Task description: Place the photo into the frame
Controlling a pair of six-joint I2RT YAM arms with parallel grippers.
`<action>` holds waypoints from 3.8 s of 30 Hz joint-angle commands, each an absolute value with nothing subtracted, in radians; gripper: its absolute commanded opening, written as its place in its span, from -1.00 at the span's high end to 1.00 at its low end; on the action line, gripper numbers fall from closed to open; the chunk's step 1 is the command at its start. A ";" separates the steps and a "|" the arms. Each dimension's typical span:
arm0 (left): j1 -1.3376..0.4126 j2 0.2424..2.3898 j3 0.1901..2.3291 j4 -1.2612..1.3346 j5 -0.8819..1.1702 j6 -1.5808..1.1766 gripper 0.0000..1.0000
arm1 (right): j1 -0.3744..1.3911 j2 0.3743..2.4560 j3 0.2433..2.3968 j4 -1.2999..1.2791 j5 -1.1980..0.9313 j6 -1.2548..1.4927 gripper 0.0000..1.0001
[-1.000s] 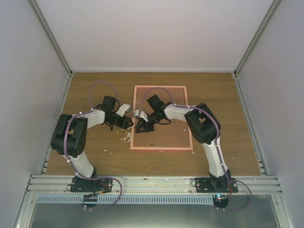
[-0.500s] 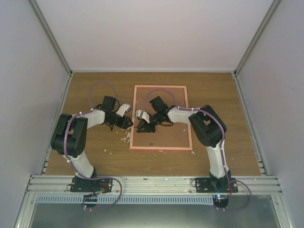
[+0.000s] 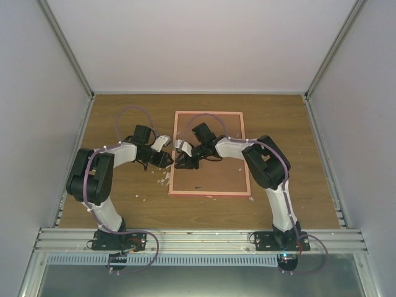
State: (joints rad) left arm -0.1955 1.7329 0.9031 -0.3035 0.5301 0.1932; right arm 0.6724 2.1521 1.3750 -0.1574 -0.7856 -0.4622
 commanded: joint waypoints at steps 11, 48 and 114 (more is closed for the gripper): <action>-0.189 1.750 0.907 -0.278 0.515 0.197 0.06 | 0.690 2.250 1.405 -0.278 -0.804 -0.564 0.61; -0.111 1.310 1.056 -0.320 0.588 0.400 -0.98 | 0.452 1.830 1.412 -0.370 -0.911 -0.239 0.06; -0.808 1.971 1.090 0.137 0.438 0.982 0.66 | 0.240 1.892 0.979 -0.343 -0.310 -0.062 -0.02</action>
State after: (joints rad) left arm -0.7883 1.9491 1.0786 0.0685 0.4450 0.9390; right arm 0.2413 1.8198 1.0061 -0.2874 -0.3557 -0.0727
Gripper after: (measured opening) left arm 0.194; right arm 0.528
